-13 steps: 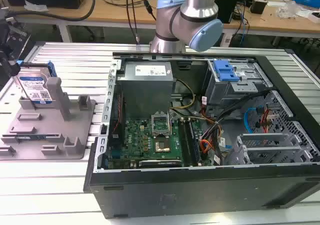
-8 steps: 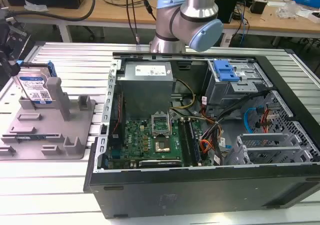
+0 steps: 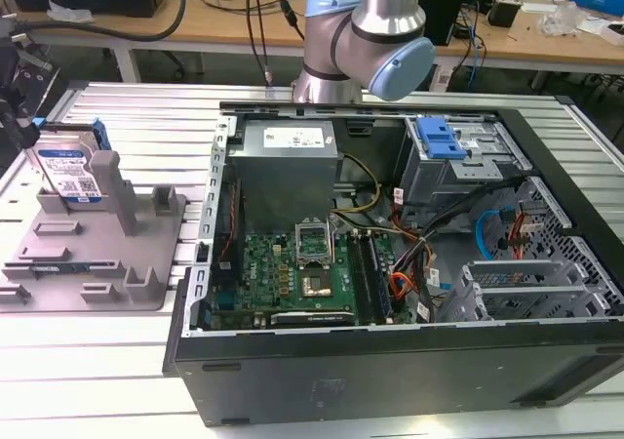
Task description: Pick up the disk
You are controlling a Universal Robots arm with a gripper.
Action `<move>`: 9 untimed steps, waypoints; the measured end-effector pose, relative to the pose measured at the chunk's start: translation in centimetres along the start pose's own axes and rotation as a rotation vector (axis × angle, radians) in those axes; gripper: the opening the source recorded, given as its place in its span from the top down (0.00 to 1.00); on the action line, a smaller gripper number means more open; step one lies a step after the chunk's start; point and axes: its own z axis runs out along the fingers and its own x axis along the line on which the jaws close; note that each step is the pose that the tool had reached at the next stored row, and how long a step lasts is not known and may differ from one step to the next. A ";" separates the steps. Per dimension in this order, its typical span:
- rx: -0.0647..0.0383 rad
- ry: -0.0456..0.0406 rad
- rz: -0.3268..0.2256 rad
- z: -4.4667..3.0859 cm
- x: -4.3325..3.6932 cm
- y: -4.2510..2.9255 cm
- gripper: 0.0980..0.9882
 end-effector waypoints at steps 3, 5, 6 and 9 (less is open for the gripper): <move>0.000 0.0033 -0.089 0.02 0.00 0.00 0.99; 0.000 0.0052 -0.136 0.02 0.00 0.00 0.99; 0.000 0.0058 -0.155 0.03 0.00 0.00 0.99; 0.000 0.0085 -0.224 0.03 0.00 0.00 0.99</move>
